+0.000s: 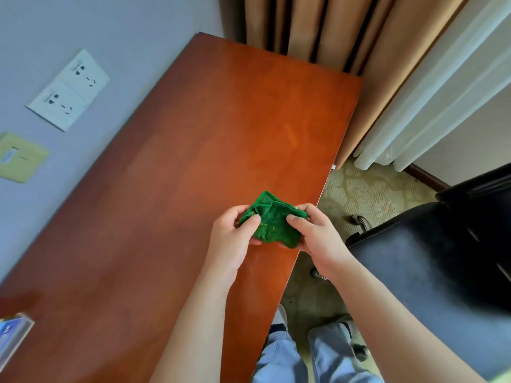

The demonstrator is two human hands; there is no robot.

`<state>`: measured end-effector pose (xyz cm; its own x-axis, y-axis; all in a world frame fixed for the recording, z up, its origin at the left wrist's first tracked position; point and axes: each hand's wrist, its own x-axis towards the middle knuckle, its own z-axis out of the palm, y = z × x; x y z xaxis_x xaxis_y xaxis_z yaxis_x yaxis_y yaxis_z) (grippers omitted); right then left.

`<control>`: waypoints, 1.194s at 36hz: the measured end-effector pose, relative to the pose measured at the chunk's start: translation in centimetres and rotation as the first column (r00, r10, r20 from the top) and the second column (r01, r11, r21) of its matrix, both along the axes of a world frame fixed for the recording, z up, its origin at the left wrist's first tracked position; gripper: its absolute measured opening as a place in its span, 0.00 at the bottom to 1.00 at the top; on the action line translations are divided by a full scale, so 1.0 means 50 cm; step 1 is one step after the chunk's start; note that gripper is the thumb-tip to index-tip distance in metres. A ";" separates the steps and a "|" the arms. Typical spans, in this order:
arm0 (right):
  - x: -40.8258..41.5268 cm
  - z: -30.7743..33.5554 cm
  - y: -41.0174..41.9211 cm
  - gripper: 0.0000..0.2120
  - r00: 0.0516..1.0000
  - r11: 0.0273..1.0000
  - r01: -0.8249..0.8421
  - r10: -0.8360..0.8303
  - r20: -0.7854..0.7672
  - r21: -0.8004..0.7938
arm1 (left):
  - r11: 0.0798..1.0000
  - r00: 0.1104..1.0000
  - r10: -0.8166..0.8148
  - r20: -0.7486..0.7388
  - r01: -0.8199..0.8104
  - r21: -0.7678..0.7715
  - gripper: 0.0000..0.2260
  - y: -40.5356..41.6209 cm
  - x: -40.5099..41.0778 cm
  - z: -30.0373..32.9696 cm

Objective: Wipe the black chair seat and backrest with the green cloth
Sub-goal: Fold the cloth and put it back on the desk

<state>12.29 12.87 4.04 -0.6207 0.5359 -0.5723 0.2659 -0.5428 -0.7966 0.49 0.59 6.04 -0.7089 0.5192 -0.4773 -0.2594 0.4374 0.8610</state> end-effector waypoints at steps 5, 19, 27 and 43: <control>-0.017 -0.011 0.000 0.07 0.978 0.810 -0.186 0.097 0.185 0.557 | 0.983 0.983 -0.121 -0.141 0.099 -0.152 0.10 -0.024 -0.030 -0.015; -0.092 0.058 -0.021 0.07 0.970 0.990 0.048 -0.078 -0.231 -0.131 | 0.990 0.840 0.042 0.541 -0.106 0.088 0.27 -0.045 -0.088 -0.055; -0.075 0.008 -0.011 0.11 0.937 0.930 0.236 -0.295 -0.187 -0.283 | 0.945 0.699 -0.042 0.714 -0.204 0.255 0.20 -0.039 -0.074 -0.083; 0.045 -0.123 -0.040 0.24 0.926 0.803 -0.250 0.035 0.377 0.540 | 0.893 0.899 -0.396 -0.188 0.330 -0.305 0.30 -0.007 -0.097 -0.136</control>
<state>14.53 10.88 -2.09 -0.5465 0.7489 -0.3747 0.6079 0.0471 -0.7926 -4.34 0.23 -0.77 -0.6035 0.6432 -0.4712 0.1598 0.6765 0.7189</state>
